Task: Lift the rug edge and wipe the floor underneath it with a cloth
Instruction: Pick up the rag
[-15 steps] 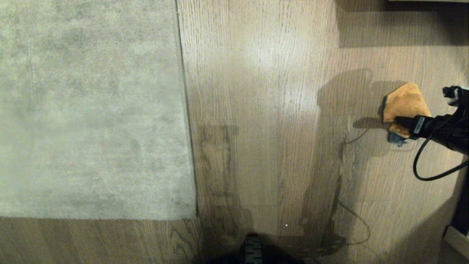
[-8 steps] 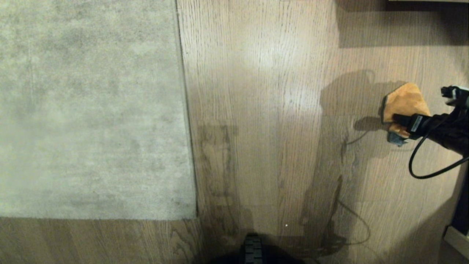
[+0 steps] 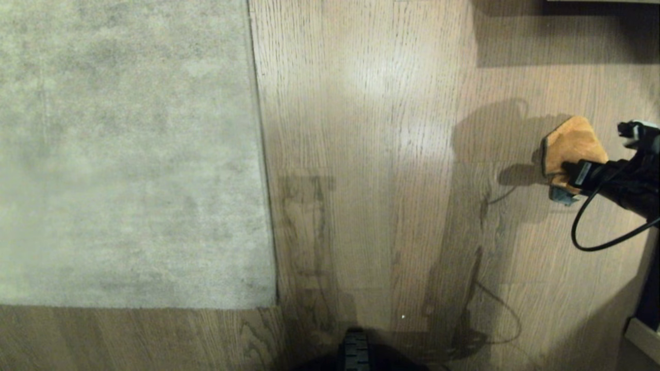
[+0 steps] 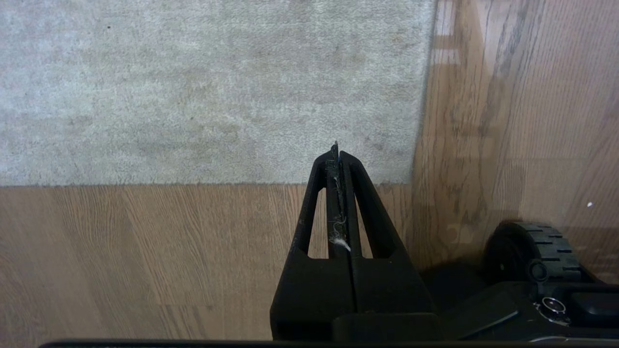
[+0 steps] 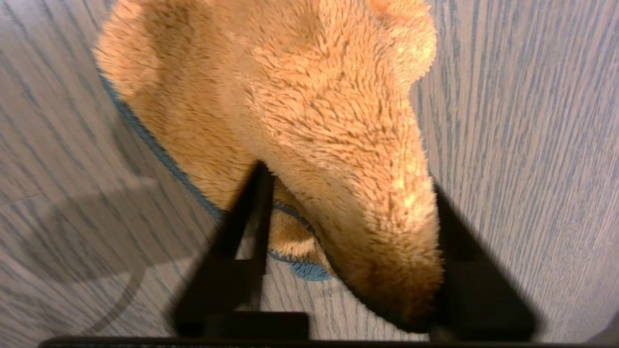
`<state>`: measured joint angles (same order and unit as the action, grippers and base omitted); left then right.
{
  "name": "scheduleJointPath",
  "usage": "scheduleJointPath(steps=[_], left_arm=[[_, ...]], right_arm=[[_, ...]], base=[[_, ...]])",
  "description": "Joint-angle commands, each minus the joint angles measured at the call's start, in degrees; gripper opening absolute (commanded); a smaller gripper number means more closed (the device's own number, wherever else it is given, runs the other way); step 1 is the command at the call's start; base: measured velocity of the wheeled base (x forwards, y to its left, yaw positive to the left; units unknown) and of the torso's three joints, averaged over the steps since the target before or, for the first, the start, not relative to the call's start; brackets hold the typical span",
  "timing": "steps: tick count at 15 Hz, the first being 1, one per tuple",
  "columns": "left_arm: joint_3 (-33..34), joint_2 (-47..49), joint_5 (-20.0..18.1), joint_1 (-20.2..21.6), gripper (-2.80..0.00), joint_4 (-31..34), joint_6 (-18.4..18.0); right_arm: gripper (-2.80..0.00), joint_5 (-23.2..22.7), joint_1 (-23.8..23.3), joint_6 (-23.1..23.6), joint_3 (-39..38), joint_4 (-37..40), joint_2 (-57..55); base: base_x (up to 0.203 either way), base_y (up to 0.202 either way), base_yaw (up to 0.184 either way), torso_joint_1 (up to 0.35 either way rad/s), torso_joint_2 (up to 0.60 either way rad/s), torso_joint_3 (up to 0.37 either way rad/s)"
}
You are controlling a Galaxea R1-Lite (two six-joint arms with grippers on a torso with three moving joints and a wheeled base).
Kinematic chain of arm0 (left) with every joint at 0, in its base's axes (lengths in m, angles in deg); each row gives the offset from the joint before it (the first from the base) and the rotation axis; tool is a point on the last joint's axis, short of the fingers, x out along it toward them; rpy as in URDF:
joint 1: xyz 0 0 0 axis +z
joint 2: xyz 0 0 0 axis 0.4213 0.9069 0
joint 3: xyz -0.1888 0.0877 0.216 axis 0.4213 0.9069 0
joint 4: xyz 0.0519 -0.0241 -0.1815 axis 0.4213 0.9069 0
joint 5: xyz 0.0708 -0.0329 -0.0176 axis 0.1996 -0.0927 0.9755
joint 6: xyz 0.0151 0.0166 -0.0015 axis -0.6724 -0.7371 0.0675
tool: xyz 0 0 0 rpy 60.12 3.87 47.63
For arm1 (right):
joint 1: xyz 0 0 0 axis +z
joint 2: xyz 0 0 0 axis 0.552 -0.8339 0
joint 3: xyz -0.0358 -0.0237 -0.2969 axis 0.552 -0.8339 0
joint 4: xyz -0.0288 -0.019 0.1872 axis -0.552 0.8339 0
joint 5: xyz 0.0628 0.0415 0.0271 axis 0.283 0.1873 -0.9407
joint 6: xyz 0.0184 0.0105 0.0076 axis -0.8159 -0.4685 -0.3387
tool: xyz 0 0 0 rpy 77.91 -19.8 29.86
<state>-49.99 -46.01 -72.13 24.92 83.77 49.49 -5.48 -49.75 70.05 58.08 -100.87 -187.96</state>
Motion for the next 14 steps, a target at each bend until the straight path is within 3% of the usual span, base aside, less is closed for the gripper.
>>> scheduleJointPath(steps=[1,9,14], left_arm=[[0.0,0.0,0.0,0.0,-2.80,0.0,0.0],[0.0,0.0,0.0,0.0,-2.80,0.0,0.0],[0.0,0.0,0.0,0.0,-2.80,0.0,0.0]], right_arm=[[-2.80,0.0,0.1,0.0,-0.1,-0.3,0.1],[-2.80,0.0,0.3,0.0,-2.8,-0.3,3.3],[-2.80,-0.2,-0.1,0.9,-7.6,-0.4,11.5]], base=[[0.000,0.000,0.000,0.000,0.00,0.000],[0.000,0.000,0.000,0.000,0.00,0.000],[0.000,0.000,0.000,0.000,0.00,0.000]])
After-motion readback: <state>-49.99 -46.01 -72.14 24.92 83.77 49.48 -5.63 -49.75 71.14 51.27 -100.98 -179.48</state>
